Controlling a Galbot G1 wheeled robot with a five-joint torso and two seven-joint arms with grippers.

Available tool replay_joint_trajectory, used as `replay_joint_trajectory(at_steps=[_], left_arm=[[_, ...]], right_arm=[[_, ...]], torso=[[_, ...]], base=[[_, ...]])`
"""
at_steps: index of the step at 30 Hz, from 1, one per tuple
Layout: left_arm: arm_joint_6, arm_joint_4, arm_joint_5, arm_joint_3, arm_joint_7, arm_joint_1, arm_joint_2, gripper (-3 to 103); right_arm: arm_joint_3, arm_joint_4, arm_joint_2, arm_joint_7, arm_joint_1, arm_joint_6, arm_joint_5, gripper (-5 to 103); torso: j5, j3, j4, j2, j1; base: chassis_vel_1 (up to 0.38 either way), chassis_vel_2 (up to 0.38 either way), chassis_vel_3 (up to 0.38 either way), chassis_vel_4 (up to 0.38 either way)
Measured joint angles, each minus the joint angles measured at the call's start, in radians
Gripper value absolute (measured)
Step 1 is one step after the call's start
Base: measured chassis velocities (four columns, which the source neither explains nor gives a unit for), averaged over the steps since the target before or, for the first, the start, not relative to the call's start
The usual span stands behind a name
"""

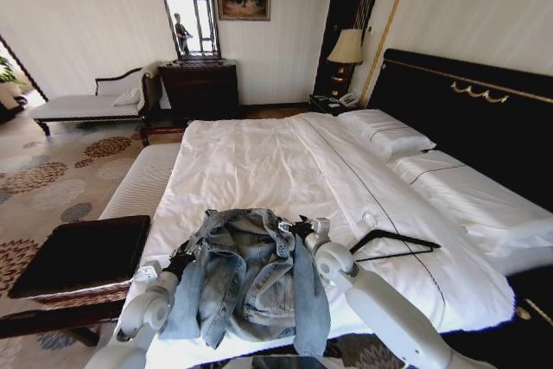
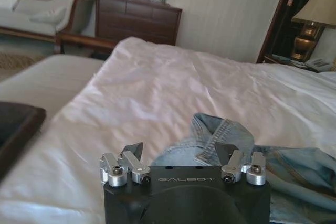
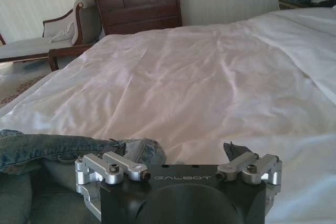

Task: Pick up the clothes from the bed and hang them on the clothes hanger.

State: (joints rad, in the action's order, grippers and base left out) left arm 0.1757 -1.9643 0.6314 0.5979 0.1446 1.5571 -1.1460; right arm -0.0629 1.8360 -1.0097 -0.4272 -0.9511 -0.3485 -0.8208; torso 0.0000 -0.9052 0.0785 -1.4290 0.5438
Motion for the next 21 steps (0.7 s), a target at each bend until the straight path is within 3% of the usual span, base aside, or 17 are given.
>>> replay_joint_trajectory(at_steps=[2,3,5,10,16,21], left_arm=[[-0.040,-0.042,-0.068,0.043,-0.013,0.057,-0.023,89],[-0.040,-0.042,-0.068,0.043,-0.013,0.057,-0.023,89],[-0.094,-0.082,-0.116,0.089,-0.045,0.132,-0.045,97],[-0.168,-0.121,-0.156,0.156,-0.075,0.221,-0.069,100],[-0.208,-0.131,-0.190,0.165,-0.092,0.258,-0.078,100],[-0.247,-0.146,-0.222,0.171,-0.106,0.298,-0.098,100]], right_arm=[[0.038,-0.025,0.000,0.064,-0.042,0.045,0.163,100],[0.038,-0.025,0.000,0.064,-0.042,0.045,0.163,100],[0.094,-0.042,-0.020,0.130,-0.105,0.104,0.308,100],[0.171,-0.029,-0.055,0.185,-0.211,0.171,0.408,100],[0.250,-0.004,-0.101,0.220,-0.333,0.234,0.555,100],[0.264,0.000,-0.106,0.230,-0.361,0.264,0.580,100]], torso=[[-0.0001,0.000,-0.0002,0.000,0.000],[-0.0001,0.000,-0.0002,0.000,0.000],[-0.0001,0.000,0.0003,0.000,0.000],[-0.0001,0.000,-0.0004,0.000,0.000],[0.0000,0.000,0.0005,0.000,0.000],[0.0000,0.000,0.0000,0.000,0.000]], base=[[0.000,0.000,0.000,0.000],[0.000,0.000,0.000,0.000],[0.000,0.000,0.000,0.000],[0.000,0.000,0.000,0.000],[0.000,0.000,0.000,0.000],[0.000,0.000,0.000,0.000]])
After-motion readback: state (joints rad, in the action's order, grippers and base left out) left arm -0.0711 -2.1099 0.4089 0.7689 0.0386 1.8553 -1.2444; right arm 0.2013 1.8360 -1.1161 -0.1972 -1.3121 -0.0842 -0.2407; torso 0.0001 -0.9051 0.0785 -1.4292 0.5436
